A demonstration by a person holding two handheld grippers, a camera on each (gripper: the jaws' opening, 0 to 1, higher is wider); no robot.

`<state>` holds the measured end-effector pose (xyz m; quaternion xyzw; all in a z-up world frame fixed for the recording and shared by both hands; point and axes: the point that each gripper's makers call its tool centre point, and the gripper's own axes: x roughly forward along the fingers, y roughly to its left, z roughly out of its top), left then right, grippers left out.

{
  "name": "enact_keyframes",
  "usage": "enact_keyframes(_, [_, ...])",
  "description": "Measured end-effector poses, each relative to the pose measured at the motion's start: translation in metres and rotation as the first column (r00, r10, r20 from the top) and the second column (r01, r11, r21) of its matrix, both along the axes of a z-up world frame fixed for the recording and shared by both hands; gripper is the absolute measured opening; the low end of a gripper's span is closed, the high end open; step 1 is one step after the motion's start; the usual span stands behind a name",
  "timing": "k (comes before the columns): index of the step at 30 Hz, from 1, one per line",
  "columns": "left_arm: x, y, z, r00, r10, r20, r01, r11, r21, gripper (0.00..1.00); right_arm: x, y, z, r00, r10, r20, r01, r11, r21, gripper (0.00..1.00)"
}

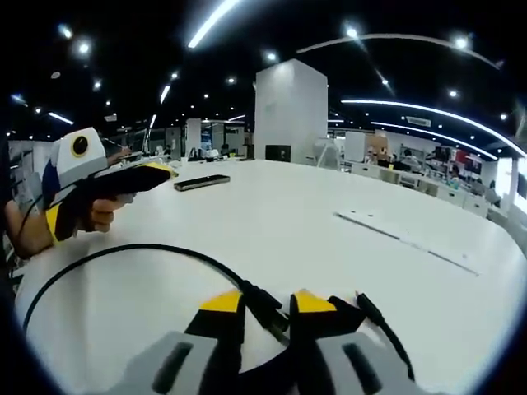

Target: Find the charging cable on the desk, coil it up and secure with Velcro.

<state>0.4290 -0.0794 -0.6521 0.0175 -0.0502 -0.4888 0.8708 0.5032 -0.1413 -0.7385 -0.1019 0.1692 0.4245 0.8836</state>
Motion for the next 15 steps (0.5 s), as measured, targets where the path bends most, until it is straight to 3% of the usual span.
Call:
enact_keyframes(12, [0.002,0.000,0.000,1.000,0.006,0.002,-0.006,1.000,0.002,0.66,-0.006,-0.002,-0.001,1.000,0.011,-0.022,-0.011,1.000,0.003,0.19])
enact_keyframes(14, [0.002,0.001,0.000,1.000,0.006,0.002,-0.006,1.000,0.003,0.65,-0.013,0.002,-0.003,0.997,0.061,-0.036,-0.061,0.998,-0.004,0.12])
enact_keyframes(15, [0.002,0.000,0.000,1.000,0.007,0.002,-0.007,1.000,0.003,0.65,-0.009,0.000,-0.002,0.999,0.017,-0.033,-0.017,1.000,0.002,0.10])
